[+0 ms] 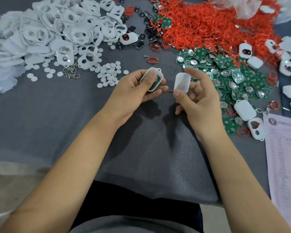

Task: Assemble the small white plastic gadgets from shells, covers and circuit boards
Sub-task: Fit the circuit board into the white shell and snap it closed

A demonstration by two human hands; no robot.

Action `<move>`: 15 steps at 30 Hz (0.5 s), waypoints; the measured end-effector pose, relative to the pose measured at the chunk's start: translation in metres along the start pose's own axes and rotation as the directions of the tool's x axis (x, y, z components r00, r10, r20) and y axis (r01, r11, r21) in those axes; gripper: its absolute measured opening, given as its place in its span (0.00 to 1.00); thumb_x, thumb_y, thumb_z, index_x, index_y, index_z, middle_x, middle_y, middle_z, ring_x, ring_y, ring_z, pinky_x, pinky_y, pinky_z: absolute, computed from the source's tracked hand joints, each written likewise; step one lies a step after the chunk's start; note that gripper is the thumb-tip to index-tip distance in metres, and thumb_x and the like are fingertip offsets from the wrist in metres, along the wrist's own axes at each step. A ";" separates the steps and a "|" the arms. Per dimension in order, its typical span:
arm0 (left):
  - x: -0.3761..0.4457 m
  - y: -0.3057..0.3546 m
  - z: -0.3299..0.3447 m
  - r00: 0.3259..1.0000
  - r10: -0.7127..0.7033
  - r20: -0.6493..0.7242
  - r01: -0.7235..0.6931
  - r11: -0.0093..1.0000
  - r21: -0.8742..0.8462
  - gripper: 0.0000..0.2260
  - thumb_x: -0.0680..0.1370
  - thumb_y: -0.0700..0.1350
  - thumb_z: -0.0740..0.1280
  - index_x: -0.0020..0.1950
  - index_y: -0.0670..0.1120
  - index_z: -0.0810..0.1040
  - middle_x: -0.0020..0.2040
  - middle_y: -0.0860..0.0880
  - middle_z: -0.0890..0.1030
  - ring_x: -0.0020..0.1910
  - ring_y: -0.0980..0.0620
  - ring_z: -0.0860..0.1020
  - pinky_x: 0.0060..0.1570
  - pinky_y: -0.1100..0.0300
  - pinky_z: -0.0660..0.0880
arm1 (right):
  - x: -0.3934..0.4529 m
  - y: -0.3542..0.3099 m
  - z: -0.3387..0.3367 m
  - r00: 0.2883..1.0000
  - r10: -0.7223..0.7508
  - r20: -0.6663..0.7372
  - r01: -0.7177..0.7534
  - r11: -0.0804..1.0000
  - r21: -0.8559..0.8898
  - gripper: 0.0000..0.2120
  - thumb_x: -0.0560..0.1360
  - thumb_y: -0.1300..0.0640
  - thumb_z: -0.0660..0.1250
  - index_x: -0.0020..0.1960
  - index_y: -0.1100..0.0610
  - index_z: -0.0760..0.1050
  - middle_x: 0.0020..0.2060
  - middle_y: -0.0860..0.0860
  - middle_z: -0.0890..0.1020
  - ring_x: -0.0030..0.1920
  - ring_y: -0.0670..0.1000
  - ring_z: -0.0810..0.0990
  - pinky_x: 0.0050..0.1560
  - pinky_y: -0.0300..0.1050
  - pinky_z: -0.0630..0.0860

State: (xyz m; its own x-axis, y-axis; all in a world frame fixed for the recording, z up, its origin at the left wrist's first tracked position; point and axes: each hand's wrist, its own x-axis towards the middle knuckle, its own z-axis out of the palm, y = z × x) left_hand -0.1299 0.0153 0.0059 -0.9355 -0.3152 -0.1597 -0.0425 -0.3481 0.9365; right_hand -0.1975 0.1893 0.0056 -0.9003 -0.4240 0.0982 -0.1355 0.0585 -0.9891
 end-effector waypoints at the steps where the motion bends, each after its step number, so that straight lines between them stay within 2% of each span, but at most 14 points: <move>1: 0.001 0.000 0.000 1.000 -0.008 0.001 0.008 1.000 -0.010 0.11 0.86 0.46 0.63 0.61 0.40 0.80 0.54 0.44 0.87 0.56 0.46 0.86 0.52 0.63 0.81 | 0.001 0.000 0.001 1.000 0.014 -0.003 -0.014 1.000 0.022 0.21 0.80 0.69 0.68 0.70 0.57 0.72 0.40 0.54 0.79 0.32 0.55 0.74 0.31 0.44 0.78; 4: 0.005 0.002 0.000 0.999 -0.032 0.005 0.032 0.998 -0.045 0.11 0.86 0.44 0.62 0.62 0.39 0.80 0.54 0.43 0.87 0.56 0.47 0.86 0.52 0.63 0.81 | 0.007 0.000 0.006 0.997 0.073 -0.027 -0.070 0.993 0.093 0.19 0.81 0.69 0.67 0.69 0.59 0.73 0.39 0.54 0.81 0.34 0.51 0.78 0.29 0.44 0.78; 8: 0.016 0.005 0.004 0.999 -0.029 -0.021 0.028 0.998 -0.063 0.08 0.86 0.42 0.62 0.60 0.41 0.80 0.54 0.45 0.87 0.55 0.47 0.86 0.50 0.62 0.81 | 0.021 -0.003 0.010 0.989 0.132 -0.070 -0.118 0.977 0.180 0.16 0.81 0.69 0.66 0.65 0.56 0.74 0.38 0.54 0.84 0.32 0.49 0.80 0.28 0.42 0.77; 10: 0.024 0.010 0.007 0.999 0.001 -0.041 -0.002 1.000 -0.016 0.07 0.86 0.43 0.63 0.59 0.45 0.81 0.55 0.48 0.88 0.55 0.49 0.86 0.48 0.63 0.81 | 0.030 -0.005 0.010 0.979 0.169 -0.110 -0.140 0.963 0.231 0.08 0.81 0.67 0.67 0.59 0.59 0.76 0.37 0.52 0.84 0.32 0.49 0.81 0.27 0.41 0.77; 12: 0.034 0.015 0.012 0.996 0.052 -0.071 -0.046 0.996 0.080 0.07 0.86 0.45 0.64 0.57 0.51 0.82 0.56 0.51 0.87 0.52 0.55 0.85 0.43 0.64 0.79 | 0.042 -0.008 0.009 0.964 0.226 -0.137 -0.174 0.933 0.315 0.02 0.82 0.64 0.67 0.55 0.62 0.75 0.36 0.50 0.83 0.32 0.48 0.82 0.25 0.41 0.76; 15: 0.047 0.020 0.019 0.988 0.112 -0.102 -0.098 0.986 0.133 0.09 0.85 0.47 0.65 0.52 0.54 0.84 0.58 0.51 0.87 0.45 0.60 0.76 0.41 0.63 0.70 | 0.059 -0.016 0.008 0.958 0.268 -0.099 -0.204 0.884 0.420 0.02 0.84 0.63 0.63 0.56 0.61 0.72 0.40 0.52 0.85 0.32 0.48 0.81 0.23 0.40 0.75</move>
State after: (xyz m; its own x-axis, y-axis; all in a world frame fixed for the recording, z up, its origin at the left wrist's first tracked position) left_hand -0.1815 0.0101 0.0231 -0.8935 -0.4409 -0.0847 0.0030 -0.1946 0.9809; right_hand -0.2450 0.1562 0.0261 -0.9399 -0.3015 -0.1601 0.2377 -0.2416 -0.9408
